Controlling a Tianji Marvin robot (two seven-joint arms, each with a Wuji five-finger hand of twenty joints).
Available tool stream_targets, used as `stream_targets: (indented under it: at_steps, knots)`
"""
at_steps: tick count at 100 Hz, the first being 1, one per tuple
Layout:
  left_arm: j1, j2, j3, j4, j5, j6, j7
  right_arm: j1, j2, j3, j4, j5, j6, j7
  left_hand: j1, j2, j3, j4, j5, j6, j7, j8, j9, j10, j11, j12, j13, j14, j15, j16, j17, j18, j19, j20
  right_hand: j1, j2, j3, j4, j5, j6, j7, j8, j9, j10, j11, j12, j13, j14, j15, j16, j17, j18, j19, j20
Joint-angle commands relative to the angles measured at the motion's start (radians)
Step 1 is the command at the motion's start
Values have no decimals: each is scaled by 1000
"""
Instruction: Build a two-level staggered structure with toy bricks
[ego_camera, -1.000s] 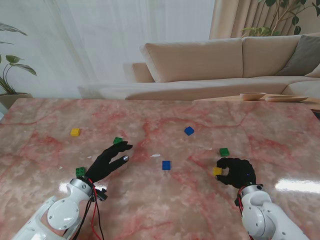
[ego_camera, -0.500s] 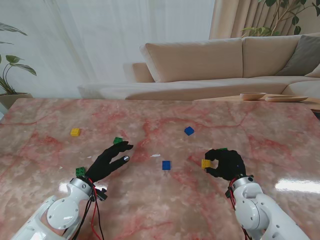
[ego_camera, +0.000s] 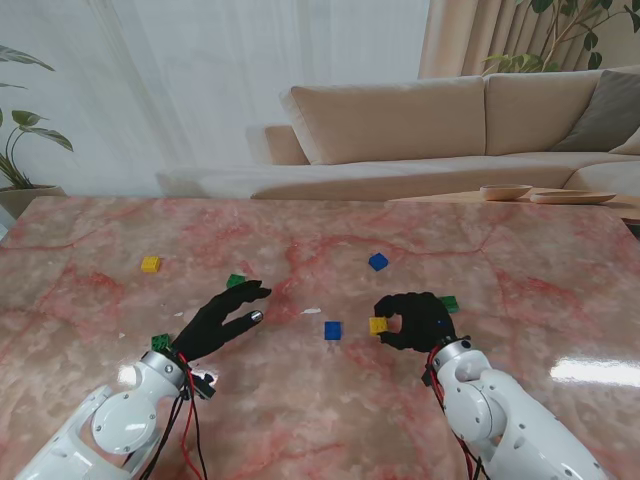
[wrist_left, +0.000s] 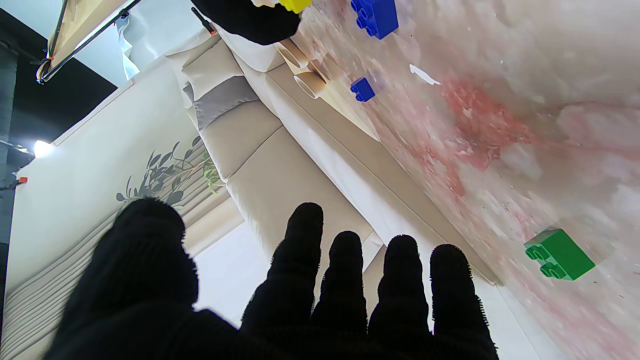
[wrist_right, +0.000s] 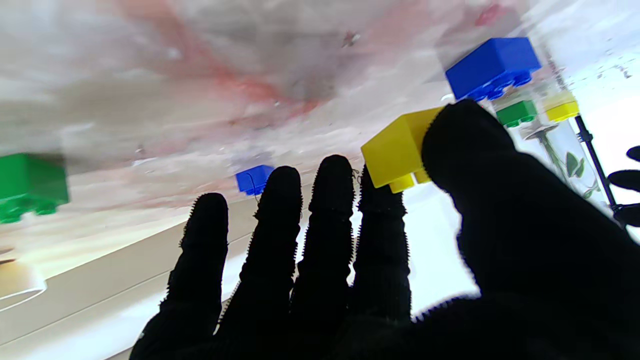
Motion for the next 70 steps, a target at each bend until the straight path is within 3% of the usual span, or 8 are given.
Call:
stream_targets:
  at_steps: [1, 27, 39, 70]
  knots:
    - [2, 1, 1, -11, 5, 5, 1, 15, -12, -17, 22, 12, -7, 9, 24, 37, -34, -22, 19, -23, -1, 6, 22, -29, -15, -12, -2, -56, -34, -8, -6, -10, -23, -9, 9, 14, 55, -33, 47, -75, 61, 3, 15, -2, -10, 7, 9, 2, -10, 7, -8, -4, 7, 20]
    - [6, 1, -1, -21, 10, 8, 1, 87, -18, -100, 95, 30, -9, -11, 26, 37, -35, -21, 20, -23, -1, 7, 23, -29, -15, -12, -1, -56, -34, -9, -6, -10, -24, -9, 7, 15, 58, -32, 41, -72, 57, 4, 6, -1, -12, 10, 2, 1, -15, 8, -11, -6, 4, 20]
    - [10, 3, -5, -28, 14, 10, -4, 58, -13, -82, 36, 16, 6, 15, 27, 36, -35, -21, 20, -22, -1, 7, 23, -29, -15, -12, -2, -55, -34, -9, -5, -10, -25, -10, 4, 17, 58, -32, 37, -68, 55, 5, 0, 0, -12, 11, -2, 1, -15, 9, -18, -6, 0, 19]
    - [18, 4, -10, -37, 19, 10, -4, 72, -13, -116, 47, 17, 2, 17, 27, 38, -36, -21, 20, -23, -2, 7, 23, -29, -16, -13, -2, -57, -35, -10, -5, -10, -27, -10, -1, 22, 53, -31, 34, -63, 48, 9, -7, 0, -10, 13, -7, -1, -13, 11, -21, -6, -2, 20]
